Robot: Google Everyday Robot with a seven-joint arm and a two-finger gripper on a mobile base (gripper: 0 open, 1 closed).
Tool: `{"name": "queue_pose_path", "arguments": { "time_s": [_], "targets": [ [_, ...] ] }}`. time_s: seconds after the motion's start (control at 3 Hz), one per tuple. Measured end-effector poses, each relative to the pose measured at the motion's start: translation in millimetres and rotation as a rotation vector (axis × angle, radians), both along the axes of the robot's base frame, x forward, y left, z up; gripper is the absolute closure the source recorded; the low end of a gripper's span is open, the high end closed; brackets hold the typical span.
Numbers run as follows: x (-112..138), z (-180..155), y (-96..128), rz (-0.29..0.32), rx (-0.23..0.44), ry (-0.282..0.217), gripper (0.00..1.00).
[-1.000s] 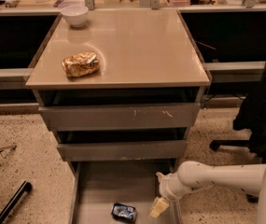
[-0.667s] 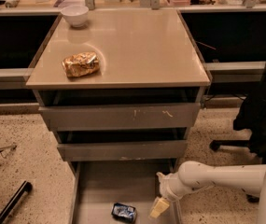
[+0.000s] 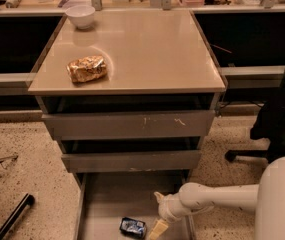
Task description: Pick pepsi can from bottom drawer and place on counter
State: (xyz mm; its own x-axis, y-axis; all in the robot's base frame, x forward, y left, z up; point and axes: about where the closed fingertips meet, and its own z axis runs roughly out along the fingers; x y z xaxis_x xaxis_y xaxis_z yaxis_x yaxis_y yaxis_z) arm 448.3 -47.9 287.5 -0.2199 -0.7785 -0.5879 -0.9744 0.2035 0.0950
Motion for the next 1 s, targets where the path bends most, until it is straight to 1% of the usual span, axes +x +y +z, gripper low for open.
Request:
{"name": "queue_pose_path", "arguments": {
  "time_s": [0.33,0.67,1.0],
  "targets": [
    [6,-32,26,0.017,0.061,-0.054,0.00],
    [8,-56,42,0.025,0.082,-0.094,0.00],
    [8,-56,42,0.026,0.082,-0.094,0.00]
  ]
}}
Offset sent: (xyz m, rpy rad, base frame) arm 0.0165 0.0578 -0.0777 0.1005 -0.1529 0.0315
